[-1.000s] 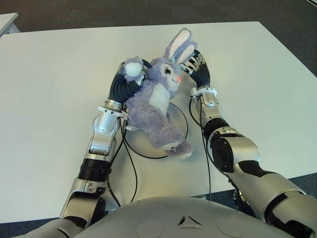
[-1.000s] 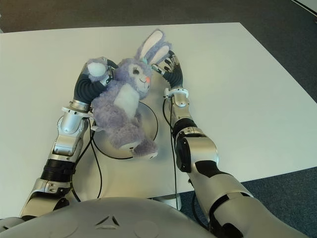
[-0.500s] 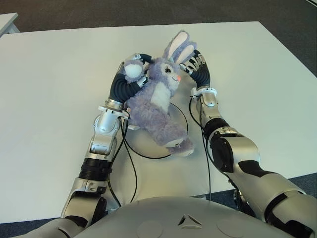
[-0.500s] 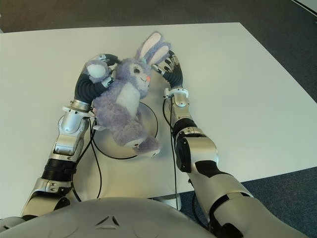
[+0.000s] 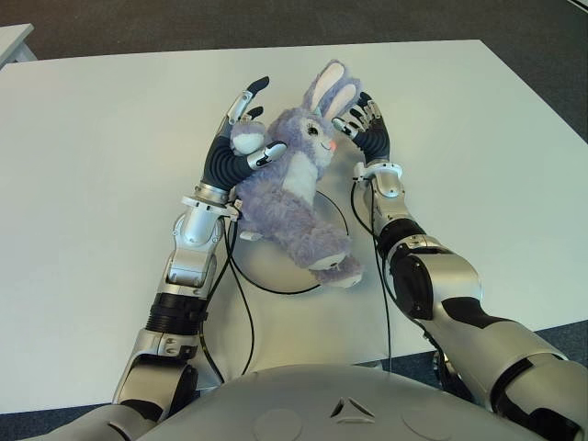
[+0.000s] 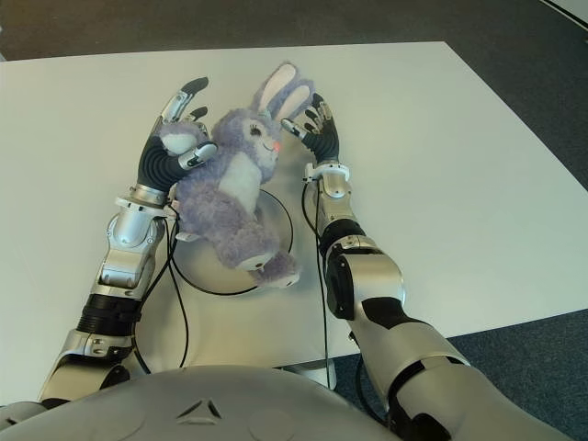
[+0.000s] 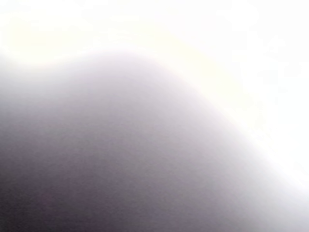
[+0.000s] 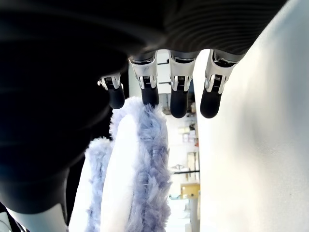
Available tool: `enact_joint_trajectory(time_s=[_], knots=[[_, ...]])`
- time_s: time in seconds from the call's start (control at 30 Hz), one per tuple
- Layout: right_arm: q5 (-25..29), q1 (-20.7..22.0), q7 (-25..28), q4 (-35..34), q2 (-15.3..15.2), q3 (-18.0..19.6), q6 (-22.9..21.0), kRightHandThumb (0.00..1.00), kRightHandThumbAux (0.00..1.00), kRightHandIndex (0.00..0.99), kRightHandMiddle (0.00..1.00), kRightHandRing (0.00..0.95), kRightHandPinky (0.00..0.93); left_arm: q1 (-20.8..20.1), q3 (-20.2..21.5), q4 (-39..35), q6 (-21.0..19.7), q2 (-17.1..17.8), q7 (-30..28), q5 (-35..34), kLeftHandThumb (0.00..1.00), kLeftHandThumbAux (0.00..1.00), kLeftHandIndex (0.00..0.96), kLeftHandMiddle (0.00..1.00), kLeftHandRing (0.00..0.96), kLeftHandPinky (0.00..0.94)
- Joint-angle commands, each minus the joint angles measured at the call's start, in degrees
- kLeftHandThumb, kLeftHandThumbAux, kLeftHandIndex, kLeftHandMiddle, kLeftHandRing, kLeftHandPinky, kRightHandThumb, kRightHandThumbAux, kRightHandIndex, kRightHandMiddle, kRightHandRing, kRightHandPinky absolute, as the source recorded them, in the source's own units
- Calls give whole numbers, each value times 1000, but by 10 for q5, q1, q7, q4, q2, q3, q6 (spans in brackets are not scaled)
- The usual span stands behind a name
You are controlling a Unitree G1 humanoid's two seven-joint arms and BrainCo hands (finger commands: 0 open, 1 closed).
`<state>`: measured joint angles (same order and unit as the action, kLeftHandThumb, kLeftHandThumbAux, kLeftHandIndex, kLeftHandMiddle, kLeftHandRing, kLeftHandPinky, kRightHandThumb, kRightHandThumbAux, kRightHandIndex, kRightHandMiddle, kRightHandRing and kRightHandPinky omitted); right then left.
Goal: Put the doll into the plate.
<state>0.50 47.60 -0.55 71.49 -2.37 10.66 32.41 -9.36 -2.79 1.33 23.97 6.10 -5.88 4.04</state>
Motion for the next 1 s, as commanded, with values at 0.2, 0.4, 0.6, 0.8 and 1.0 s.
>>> enact_joint_trajectory(time_s=[0.2,0.4,0.6,0.8,1.0], knots=[[3,-29,0,15,8,2,-12,52,750,45,75,84,114,4,6,12,8,5,14,21,43,397,0,29,8,0],[3,-29,0,15,8,2,-12,53,752,47,78,88,121,4,6,17,15,4,19,26,36,377,0,18,0,0],[3,-29,0,15,8,1,-12,49,755,47,78,89,120,3,7,19,17,5,19,27,34,366,0,17,0,0],[3,-29,0,15,9,0,-11,44,750,44,75,86,118,3,10,20,18,7,20,31,25,352,0,20,0,0],[3,-29,0,15,9,1,-11,49,753,44,78,90,123,1,13,24,24,9,25,37,23,352,0,28,0,0]])
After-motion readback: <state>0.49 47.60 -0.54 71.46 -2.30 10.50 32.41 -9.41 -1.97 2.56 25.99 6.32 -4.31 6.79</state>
